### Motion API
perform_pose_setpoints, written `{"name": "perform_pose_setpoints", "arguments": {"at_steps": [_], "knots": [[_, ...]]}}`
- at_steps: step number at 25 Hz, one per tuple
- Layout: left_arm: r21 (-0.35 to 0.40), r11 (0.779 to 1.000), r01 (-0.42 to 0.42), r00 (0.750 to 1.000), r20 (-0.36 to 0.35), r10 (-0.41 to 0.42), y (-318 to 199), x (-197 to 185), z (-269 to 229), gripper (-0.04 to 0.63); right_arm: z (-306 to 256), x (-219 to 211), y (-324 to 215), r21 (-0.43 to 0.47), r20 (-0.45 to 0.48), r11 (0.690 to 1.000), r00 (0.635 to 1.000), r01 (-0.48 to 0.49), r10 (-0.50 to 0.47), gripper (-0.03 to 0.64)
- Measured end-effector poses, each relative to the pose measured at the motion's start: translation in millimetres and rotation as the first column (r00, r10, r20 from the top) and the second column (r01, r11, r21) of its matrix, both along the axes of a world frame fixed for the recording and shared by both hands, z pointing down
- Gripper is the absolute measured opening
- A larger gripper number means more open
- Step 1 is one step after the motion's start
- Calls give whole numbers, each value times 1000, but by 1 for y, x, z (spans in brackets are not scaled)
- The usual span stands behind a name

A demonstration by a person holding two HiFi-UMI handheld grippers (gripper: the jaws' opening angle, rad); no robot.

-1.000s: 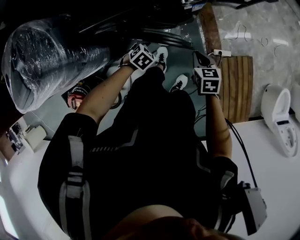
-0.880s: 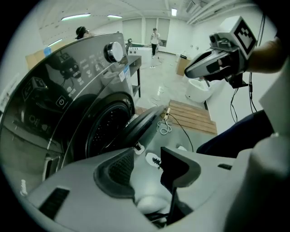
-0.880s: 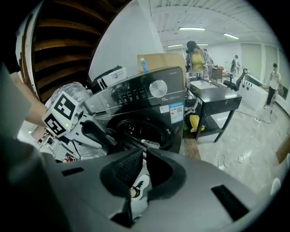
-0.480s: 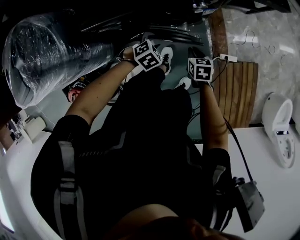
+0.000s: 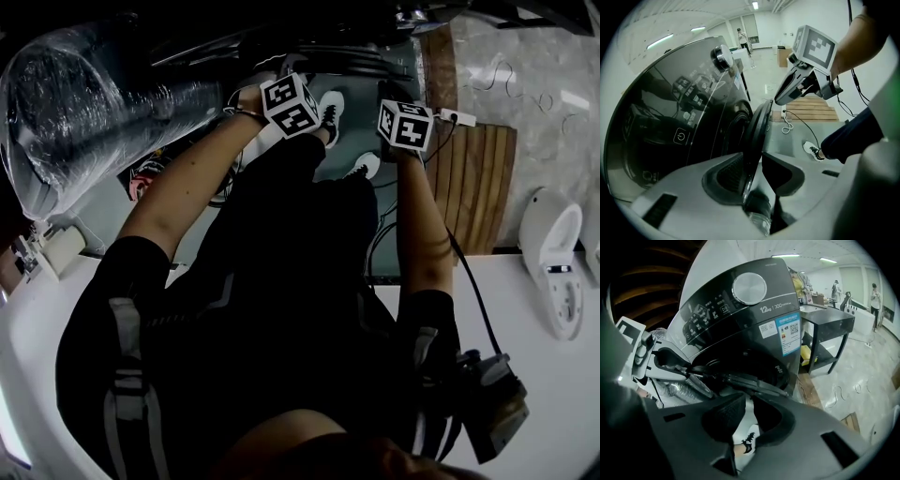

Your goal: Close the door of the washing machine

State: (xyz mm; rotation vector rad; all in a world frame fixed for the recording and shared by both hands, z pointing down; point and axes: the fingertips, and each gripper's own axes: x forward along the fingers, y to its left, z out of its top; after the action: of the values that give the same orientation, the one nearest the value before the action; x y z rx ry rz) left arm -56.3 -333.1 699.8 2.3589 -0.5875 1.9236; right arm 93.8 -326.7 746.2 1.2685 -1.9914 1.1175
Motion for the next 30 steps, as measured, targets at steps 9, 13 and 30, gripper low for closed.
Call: {"name": "perform_pose_setpoints", "arguments": {"at_steps": [9,13,30], "knots": [[28,998,48,999,-9,-48,-18,1,-1,124,1,3,-35,30,42,998,998,-56,55,52],[38,996,85,996,-8,-85,-27,1,-1,124,1,3,-50,44,39,998,998,-53,51,52],[55,992,109,994,3,-110,-41,-2,1,124,1,-4,-74,12,80,996,993,-88,87,14]]}}
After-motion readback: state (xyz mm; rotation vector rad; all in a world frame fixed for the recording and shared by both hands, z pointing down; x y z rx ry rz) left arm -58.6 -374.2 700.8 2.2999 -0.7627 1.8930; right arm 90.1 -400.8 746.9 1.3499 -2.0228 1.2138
